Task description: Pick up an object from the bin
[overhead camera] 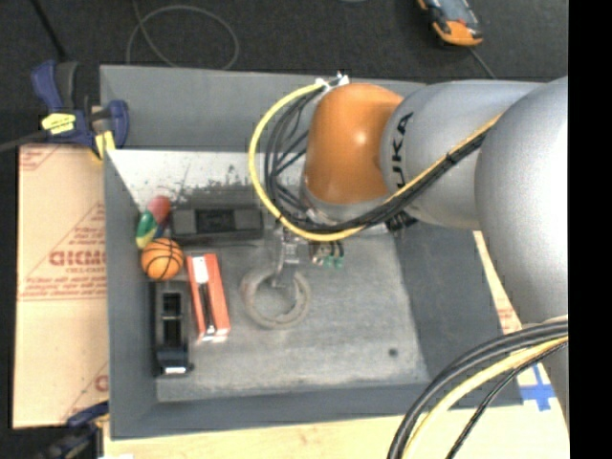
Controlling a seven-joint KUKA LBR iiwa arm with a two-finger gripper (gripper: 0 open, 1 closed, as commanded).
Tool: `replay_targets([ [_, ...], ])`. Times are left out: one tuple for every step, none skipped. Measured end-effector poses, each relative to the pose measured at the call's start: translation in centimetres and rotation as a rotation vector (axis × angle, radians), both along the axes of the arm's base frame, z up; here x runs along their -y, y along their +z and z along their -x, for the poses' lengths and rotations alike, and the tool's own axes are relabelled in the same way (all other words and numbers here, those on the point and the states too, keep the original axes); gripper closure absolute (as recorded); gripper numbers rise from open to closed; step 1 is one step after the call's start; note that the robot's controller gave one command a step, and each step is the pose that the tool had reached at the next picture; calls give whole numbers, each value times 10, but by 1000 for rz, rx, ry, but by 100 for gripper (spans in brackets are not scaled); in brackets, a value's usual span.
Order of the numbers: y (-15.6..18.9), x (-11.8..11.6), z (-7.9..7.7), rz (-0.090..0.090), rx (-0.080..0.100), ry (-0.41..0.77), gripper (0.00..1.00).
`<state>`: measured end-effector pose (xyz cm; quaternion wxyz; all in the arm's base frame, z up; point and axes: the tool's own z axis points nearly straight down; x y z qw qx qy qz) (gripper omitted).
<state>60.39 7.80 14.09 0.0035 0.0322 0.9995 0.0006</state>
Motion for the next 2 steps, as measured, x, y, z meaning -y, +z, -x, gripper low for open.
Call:
replay_targets([
  [-8,0,0,1,0,0,100],
  [-12,1,1,1,-5,-1,100],
])
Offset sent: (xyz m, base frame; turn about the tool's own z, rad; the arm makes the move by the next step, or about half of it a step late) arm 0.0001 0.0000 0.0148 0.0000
